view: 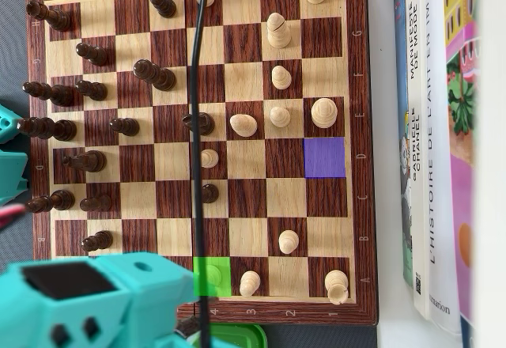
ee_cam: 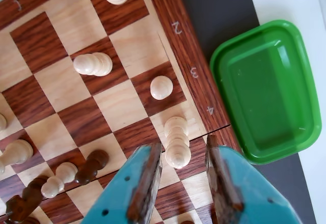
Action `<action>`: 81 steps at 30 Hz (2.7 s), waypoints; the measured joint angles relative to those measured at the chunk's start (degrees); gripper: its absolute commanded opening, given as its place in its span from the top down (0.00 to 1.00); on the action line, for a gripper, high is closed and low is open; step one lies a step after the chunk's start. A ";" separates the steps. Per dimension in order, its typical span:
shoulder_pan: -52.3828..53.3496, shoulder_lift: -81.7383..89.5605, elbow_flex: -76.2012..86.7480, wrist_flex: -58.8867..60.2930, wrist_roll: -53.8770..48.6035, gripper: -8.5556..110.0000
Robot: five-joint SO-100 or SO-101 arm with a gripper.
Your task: Play chess
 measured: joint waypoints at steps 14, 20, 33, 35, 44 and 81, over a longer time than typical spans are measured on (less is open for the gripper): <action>-3.25 16.70 0.00 2.64 0.00 0.81; -6.06 23.99 4.31 2.64 0.00 0.81; -12.66 51.77 35.33 -12.66 0.00 0.81; -13.45 55.11 39.99 -16.35 0.00 0.81; -17.49 66.71 56.69 -35.60 0.00 0.81; -23.73 97.47 90.70 -91.23 -0.35 0.81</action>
